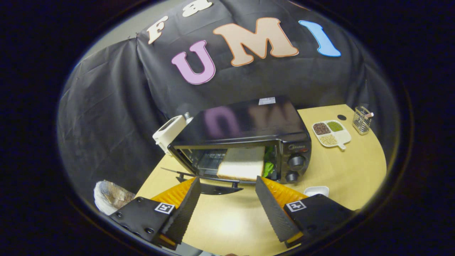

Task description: Open the toaster oven, put the food inside, and close the toaster oven door.

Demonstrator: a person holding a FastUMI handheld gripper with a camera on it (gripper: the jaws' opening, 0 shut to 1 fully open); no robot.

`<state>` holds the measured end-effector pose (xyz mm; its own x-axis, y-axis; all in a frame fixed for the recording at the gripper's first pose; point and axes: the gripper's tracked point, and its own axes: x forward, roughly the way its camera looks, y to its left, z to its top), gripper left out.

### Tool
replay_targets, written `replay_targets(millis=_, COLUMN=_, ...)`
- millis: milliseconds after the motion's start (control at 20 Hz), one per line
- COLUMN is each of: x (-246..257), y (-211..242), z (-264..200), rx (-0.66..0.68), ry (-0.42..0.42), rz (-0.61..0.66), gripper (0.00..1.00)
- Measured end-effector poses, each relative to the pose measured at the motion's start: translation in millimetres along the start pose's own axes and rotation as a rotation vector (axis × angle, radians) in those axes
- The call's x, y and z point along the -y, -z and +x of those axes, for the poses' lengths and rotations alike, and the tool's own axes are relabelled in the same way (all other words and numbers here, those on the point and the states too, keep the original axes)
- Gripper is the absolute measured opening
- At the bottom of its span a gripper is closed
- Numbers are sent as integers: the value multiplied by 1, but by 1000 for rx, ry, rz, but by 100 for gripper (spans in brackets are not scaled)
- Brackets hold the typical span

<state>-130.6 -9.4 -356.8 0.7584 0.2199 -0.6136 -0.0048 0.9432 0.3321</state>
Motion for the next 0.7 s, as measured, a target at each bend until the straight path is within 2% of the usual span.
replay_targets(millis=350, x=17, y=-18, z=29, rx=11, ry=34, rz=-32, gripper=99)
replay_targets(millis=550, x=22, y=-52, z=-2, rx=106, ry=51, rz=-86, gripper=98)
replay_targets(millis=700, x=25, y=-104, z=-41, rx=222, ry=78, rz=-133, gripper=98)
